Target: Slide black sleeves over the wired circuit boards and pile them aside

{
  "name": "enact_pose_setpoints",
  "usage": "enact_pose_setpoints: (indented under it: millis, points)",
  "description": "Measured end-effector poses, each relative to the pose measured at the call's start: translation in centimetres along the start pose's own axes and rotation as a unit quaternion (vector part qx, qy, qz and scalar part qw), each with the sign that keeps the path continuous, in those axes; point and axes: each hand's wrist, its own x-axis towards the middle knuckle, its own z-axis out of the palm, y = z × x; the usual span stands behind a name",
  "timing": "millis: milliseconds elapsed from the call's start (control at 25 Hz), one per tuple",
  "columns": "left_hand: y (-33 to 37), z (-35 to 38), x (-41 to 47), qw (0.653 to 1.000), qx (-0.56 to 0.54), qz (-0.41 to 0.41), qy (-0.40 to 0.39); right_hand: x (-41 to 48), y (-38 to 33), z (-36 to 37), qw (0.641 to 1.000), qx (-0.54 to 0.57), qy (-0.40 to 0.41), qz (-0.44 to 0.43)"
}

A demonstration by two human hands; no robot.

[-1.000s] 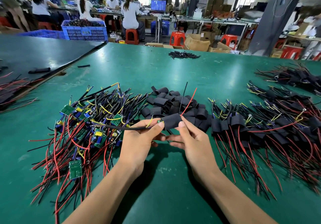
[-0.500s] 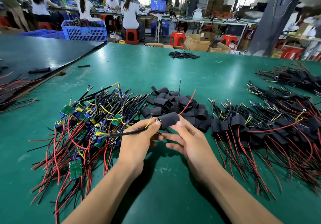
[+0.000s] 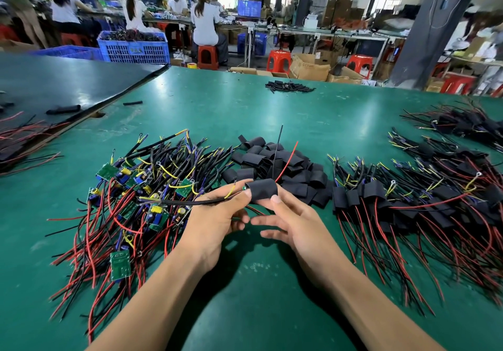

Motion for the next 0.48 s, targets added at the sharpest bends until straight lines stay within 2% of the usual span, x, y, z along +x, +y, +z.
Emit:
enact_pose_setpoints:
  millis: [240, 480]
  points:
    - [-0.32, 0.72, 0.00, 0.998, -0.051, -0.029, 0.038, 0.13, -0.40, -0.83, 0.992, 0.085, 0.090, 0.004]
    - [-0.06, 0.59, -0.05, 0.992, -0.062, -0.109, -0.006, 0.06, -0.79, -1.06, 0.992, 0.100, 0.071, -0.044]
